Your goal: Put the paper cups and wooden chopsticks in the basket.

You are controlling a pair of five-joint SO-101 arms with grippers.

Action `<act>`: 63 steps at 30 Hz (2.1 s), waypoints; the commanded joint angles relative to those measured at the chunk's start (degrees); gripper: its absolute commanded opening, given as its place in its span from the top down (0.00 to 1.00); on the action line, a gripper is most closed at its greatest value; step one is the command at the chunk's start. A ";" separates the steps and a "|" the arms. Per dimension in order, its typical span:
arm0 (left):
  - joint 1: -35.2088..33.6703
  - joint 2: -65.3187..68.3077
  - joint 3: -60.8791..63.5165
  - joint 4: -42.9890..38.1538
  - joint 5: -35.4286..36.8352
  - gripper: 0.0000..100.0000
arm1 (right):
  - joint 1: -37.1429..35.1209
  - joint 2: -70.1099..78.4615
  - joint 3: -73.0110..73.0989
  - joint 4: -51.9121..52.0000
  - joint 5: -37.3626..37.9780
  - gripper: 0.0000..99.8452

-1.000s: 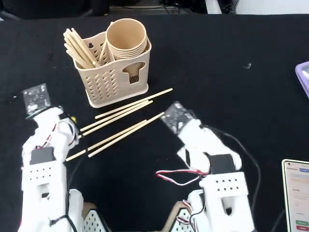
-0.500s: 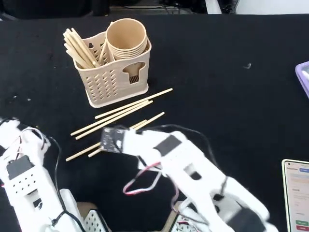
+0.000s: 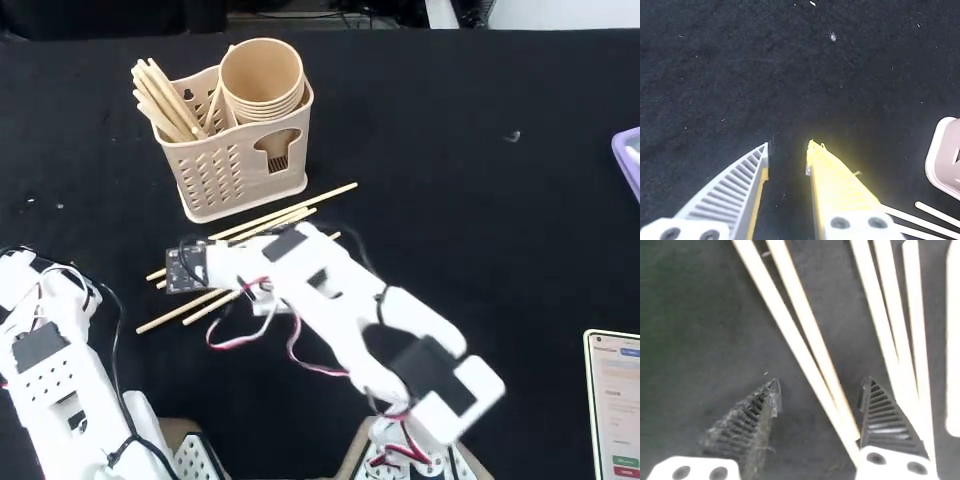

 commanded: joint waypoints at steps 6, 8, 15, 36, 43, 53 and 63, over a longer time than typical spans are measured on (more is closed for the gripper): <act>-0.40 -0.97 -4.09 0.09 0.09 0.87 | -0.62 9.27 -10.51 -0.97 2.73 0.75; -0.40 -0.97 -4.09 0.09 0.09 0.87 | -0.62 11.74 -11.56 -0.88 2.73 0.75; -0.40 -0.97 -4.09 0.09 0.09 0.87 | -0.53 12.53 -11.74 -0.18 0.26 1.00; -0.48 -1.05 -4.09 0.09 0.09 0.87 | 5.71 -37.05 3.30 11.16 -10.02 0.99; -0.31 -1.05 -4.00 0.09 0.09 0.87 | 5.54 -53.41 -3.65 -5.63 -29.36 0.99; -0.22 -1.14 -3.91 0.09 0.09 0.87 | 5.80 -37.93 -7.87 -42.90 -49.49 0.99; -0.22 -1.49 -3.65 0.09 0.09 0.87 | 8.44 -9.71 -25.98 -53.54 -56.18 0.99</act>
